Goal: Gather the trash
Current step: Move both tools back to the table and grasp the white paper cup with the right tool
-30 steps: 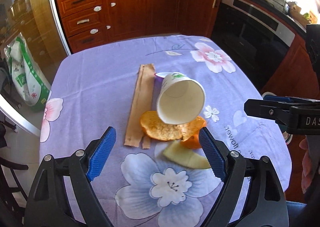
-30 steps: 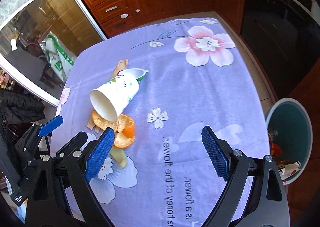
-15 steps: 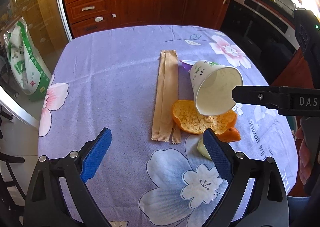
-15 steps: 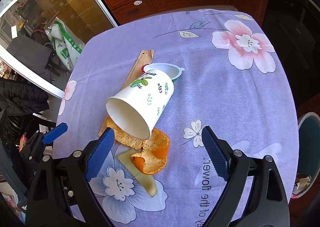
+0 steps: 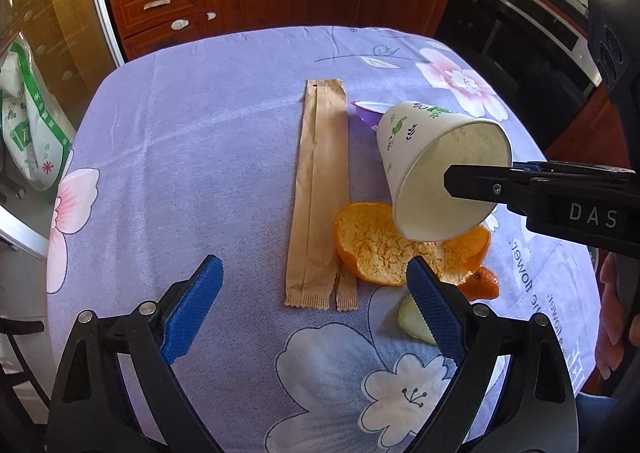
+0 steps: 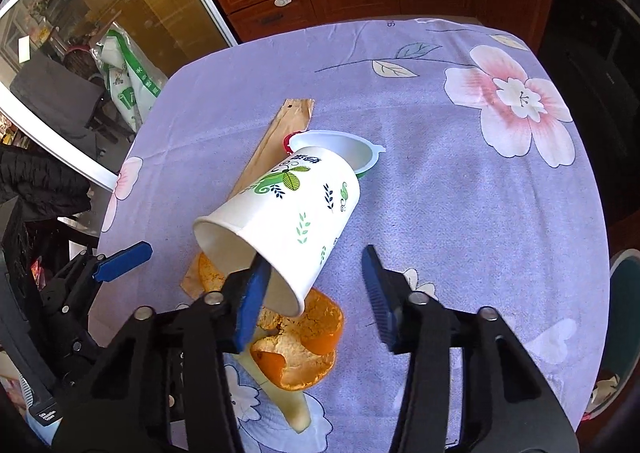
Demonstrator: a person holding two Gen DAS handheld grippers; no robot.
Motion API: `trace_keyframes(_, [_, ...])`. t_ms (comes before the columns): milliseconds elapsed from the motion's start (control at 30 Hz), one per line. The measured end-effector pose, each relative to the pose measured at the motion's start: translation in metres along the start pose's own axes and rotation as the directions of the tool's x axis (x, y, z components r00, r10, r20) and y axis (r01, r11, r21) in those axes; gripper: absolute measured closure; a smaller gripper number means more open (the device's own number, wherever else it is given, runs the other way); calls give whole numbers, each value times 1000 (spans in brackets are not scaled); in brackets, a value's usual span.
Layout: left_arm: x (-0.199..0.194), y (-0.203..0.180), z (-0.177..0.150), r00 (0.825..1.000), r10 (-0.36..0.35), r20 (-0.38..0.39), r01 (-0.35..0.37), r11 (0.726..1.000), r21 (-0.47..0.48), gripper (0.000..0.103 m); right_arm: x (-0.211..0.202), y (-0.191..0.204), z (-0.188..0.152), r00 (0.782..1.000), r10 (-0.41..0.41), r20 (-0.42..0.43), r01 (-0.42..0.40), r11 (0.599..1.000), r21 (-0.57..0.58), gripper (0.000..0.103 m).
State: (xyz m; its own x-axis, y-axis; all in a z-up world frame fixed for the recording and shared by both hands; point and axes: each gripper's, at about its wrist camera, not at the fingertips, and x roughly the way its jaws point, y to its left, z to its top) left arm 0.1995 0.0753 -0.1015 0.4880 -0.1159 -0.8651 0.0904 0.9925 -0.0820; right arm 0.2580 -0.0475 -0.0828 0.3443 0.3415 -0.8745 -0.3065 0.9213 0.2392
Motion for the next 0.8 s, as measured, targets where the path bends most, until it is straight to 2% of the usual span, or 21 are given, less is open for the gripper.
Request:
trace_keyframes(33, [2, -1, 1, 1000, -1, -2, 1, 1000, 4, 10, 1, -1, 0, 1000, -6, 0, 6, 1000, -2, 83])
trace_keyframes(100, [4, -3, 2, 1000, -1, -5, 1, 1000, 10, 10, 1, -2, -1, 1000, -17, 3, 17, 1000, -13, 97])
trace_keyframes(133, [5, -5, 2, 1000, -2, -6, 2, 1000, 15, 10, -1, -4, -2, 1000, -24, 12, 24, 1000, -16, 99])
trace_keyframes(333, [14, -11, 4, 1000, 1, -21, -1, 1000, 31, 10, -23, -22, -5, 996, -59, 70, 59, 998, -9, 99])
trace_keyframes(533, [18, -19, 8, 1000, -6, -4, 6, 999, 50, 10, -33, -56, -16, 995, -79, 63, 75, 995, 60, 99])
trace_keyframes(733, [17, -28, 9, 1000, -1, 1, 1, 997, 74, 35, -29, -70, -29, 997, -64, 42, 60, 994, 86, 99])
trace_keyframes(800, [19, -32, 9, 1000, -5, -7, 5, 997, 81, 55, -29, -71, -31, 998, -55, 40, 52, 995, 89, 99])
